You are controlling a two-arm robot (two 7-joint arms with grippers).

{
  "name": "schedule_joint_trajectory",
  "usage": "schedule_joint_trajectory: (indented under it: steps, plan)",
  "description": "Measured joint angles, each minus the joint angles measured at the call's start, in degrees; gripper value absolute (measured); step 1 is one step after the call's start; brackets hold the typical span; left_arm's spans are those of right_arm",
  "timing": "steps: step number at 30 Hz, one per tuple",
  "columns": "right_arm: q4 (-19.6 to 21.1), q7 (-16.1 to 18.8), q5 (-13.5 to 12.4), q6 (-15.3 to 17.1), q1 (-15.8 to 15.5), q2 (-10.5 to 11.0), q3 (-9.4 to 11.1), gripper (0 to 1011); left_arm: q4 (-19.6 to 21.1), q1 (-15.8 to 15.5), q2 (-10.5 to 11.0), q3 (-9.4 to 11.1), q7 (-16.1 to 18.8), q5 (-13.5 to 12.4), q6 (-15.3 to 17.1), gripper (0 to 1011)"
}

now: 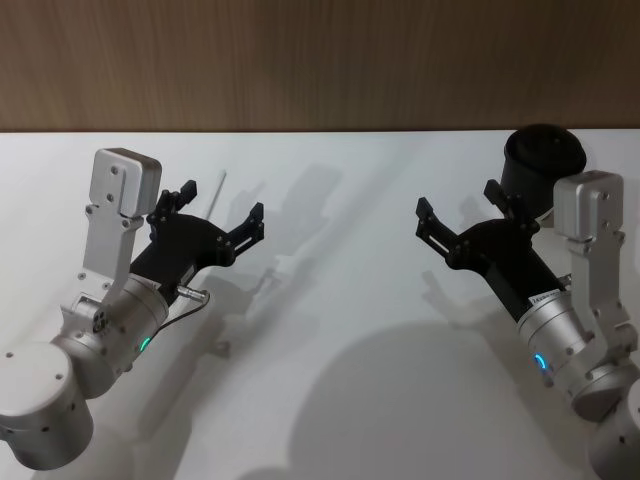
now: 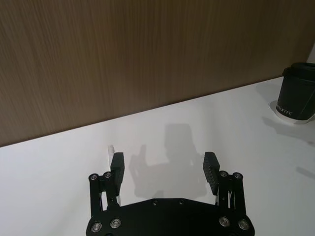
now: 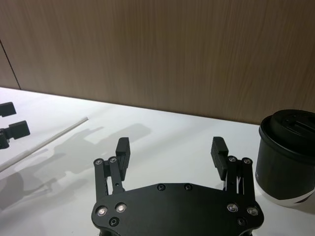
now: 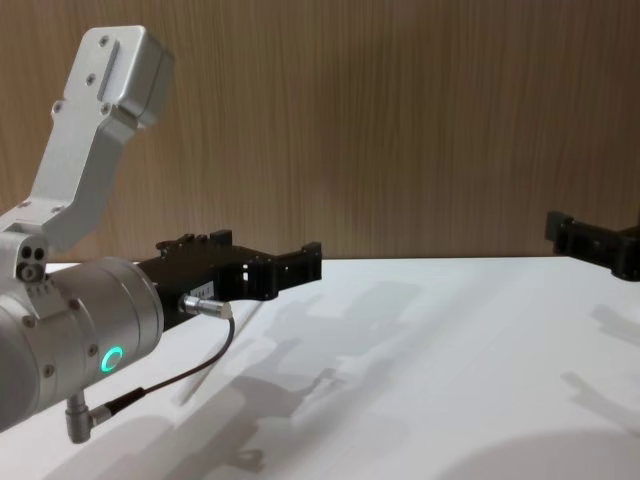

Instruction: Pick up the straw with one hand, pass it to the other hand, and insert it into the cup.

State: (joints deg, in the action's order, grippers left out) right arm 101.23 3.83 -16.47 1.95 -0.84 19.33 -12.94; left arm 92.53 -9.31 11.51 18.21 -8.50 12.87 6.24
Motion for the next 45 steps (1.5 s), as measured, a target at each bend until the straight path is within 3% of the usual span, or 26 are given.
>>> schedule_joint_trajectory:
  steps: [45]
  plan:
    - [0.0,0.0,0.0,0.0,0.0,0.0,0.0,1001,0.0,0.0,0.0,0.0,0.0,0.0,0.0,1003]
